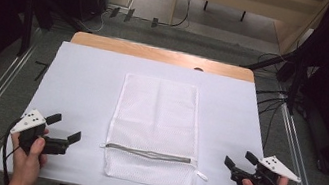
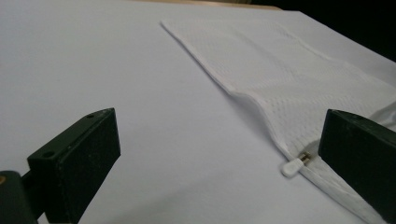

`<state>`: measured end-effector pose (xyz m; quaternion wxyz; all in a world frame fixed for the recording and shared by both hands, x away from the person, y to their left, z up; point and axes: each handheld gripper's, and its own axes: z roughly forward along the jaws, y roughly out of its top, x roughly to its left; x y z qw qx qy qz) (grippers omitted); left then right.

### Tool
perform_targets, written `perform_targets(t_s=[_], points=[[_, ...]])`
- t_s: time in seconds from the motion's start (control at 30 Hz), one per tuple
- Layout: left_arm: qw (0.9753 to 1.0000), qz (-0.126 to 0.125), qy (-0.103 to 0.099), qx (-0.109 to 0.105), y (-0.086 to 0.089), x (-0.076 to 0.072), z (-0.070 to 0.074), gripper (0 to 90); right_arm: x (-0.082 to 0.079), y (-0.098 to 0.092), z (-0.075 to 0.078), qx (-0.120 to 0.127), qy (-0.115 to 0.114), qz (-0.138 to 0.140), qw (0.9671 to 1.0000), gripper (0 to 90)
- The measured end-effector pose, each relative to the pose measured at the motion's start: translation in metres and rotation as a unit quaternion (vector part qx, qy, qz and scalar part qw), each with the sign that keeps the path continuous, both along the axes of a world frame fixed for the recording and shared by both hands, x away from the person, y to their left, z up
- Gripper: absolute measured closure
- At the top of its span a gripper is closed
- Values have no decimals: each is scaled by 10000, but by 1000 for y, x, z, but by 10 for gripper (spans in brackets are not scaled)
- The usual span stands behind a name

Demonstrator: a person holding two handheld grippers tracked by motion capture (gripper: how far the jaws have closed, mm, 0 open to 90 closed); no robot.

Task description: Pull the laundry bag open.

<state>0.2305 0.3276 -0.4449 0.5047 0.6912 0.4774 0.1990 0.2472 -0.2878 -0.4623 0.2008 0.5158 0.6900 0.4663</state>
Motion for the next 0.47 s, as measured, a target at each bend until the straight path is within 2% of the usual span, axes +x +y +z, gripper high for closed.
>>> perform_targets(t_s=[0.07, 0.17, 0.47], points=[[9999, 61, -118, 10, 5, 0, 2, 0, -1, -9, -2, 47, -36, -6, 10000, 149], [9996, 65, -268, -53, 8, -3, 6, 0, -2, -14, -3, 27, -101, -18, 9999, 149], [9998, 130, -173, 20, 6, -1, 4, 0, -3, -13, -4, -40, -106, -82, 9999, 149]])
